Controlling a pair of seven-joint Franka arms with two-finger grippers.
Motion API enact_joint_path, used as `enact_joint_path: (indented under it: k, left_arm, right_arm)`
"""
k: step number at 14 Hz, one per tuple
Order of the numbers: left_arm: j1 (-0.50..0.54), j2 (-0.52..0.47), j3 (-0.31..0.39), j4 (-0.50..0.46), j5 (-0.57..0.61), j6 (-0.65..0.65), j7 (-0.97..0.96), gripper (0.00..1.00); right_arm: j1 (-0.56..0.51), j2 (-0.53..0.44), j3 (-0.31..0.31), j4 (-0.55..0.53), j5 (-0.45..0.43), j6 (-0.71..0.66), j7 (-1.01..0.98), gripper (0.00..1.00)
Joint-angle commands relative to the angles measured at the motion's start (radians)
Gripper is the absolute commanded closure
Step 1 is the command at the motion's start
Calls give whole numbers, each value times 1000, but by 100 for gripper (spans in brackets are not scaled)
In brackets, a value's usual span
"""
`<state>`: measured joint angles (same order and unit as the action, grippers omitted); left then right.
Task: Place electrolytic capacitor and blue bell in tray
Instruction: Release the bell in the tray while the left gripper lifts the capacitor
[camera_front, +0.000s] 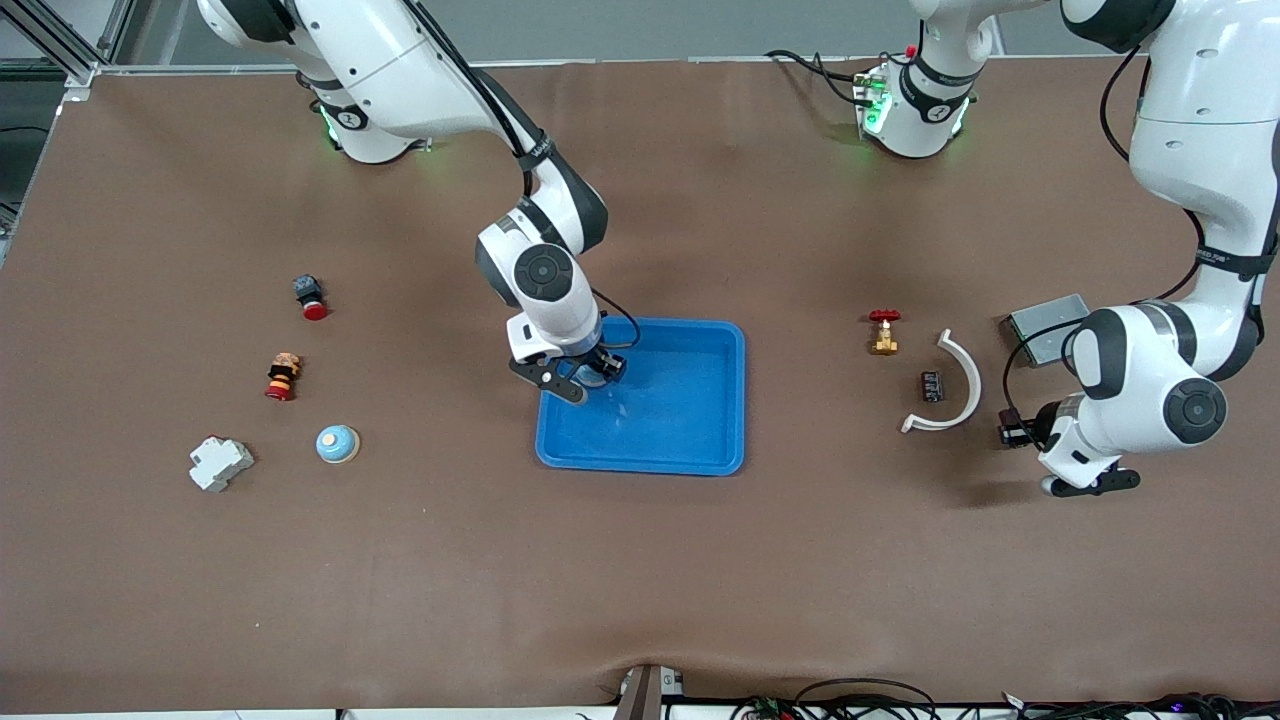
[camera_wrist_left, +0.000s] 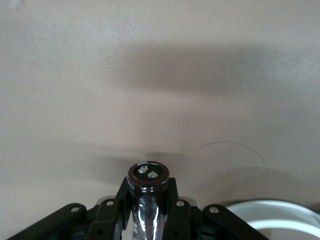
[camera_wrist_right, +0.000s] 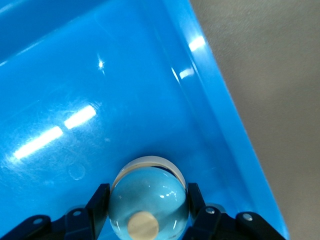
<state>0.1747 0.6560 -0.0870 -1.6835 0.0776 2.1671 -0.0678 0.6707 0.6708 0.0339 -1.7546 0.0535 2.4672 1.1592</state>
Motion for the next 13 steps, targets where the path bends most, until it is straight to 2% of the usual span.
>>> enact_joint_path:
  k: [1,4,7,9,10,11,12,13]
  left_arm:
    - [-14,-15,-7,135,17,-182,-12,100]
    - [-55,-39,-10,173,8,-239,-101,100]
    - [-109,-75,-13,174,2,-257,-245,100]
    - [-155,-85,-13,209,1,-306,-355,100]
    - [-181,-85,-13,231,1,-328,-415,100]
    - [-205,-85,-13,245,-1,-340,-472,100]
    - [-225,-85,-14,251,-12,-348,-516,100]
    - [-244,-85,-13,251,-36,-352,-552,100]
  right_arm:
    - [14,6,-12,24,-9,-7,25,100]
    - [14,16,-12,24,-9,13,25,100]
    - [14,18,-14,23,-9,16,25,100]
    - [14,20,-14,23,-9,16,25,100]
    - [14,23,-15,23,-10,16,24,84]
    - [14,26,-15,24,-12,16,24,11]
    - [14,26,-17,24,-12,16,24,0]
    - [14,24,-17,26,-23,13,19,0]
